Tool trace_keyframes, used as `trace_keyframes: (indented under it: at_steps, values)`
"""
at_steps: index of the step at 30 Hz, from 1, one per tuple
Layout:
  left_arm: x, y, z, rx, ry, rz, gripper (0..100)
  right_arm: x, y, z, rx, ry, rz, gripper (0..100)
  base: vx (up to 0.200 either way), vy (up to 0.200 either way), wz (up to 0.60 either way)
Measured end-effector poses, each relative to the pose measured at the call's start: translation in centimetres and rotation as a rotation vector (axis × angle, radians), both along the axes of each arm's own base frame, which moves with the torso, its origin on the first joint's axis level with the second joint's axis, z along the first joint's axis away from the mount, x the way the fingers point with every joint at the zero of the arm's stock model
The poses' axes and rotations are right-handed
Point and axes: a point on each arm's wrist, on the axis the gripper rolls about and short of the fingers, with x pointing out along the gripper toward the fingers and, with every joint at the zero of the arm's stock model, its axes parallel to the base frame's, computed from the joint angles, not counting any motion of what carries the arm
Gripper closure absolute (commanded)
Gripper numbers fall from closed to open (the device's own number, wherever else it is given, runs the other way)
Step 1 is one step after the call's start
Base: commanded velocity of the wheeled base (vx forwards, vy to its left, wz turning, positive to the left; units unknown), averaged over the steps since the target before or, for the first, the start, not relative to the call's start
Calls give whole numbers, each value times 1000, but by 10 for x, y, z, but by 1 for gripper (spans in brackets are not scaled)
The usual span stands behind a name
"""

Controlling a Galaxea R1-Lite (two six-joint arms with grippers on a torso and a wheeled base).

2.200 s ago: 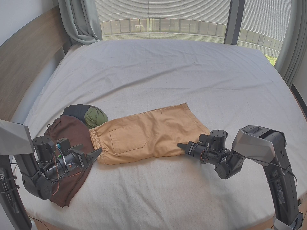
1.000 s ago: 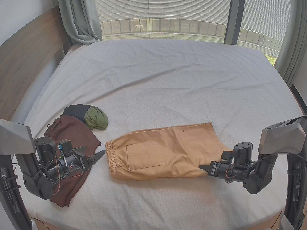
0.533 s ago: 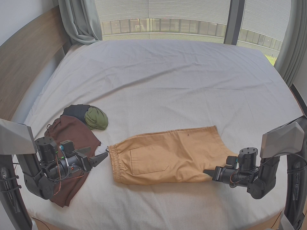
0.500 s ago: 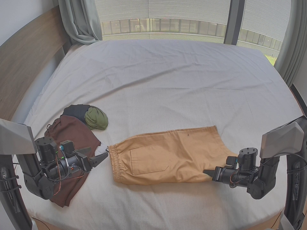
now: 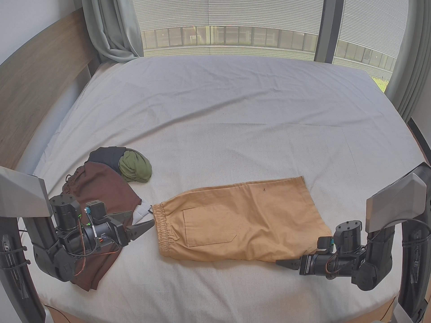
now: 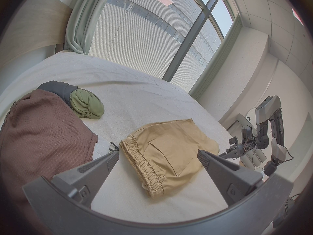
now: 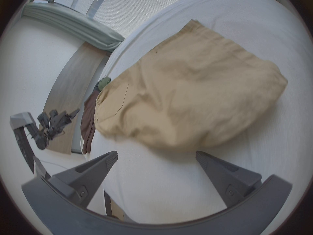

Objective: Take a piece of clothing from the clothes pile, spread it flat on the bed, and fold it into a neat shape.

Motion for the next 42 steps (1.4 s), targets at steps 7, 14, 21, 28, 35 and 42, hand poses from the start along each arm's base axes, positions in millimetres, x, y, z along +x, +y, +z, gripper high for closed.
trace_keyframes:
  at_steps: [7, 14, 21, 28, 35, 42]
  values:
    - [2, 2, -2, -14, 2, -24, 0, -29, 20, 14, 7, -16, 129, 0, 0, 0, 0]
    - [4, 5, -5, -17, 9, -27, 0, -39, 34, 33, 50, -100, 199, 0, 0, 0, 0]
    - [4, 5, -7, -17, 18, -28, 0, -34, 38, 52, 105, -181, 217, 0, 0, 0, 0]
    - [3, 4, -10, -17, 29, -31, 0, -12, 36, 76, 165, -311, 171, 0, 0, 0, 0]
    - [3, 2, -14, -16, 46, -37, 0, 6, 25, 86, 179, -378, 107, 0, 0, 0, 0]
    - [2, 0, -24, -16, 84, -46, 0, 10, 20, 87, 176, -389, 86, 0, 0, 0, 0]
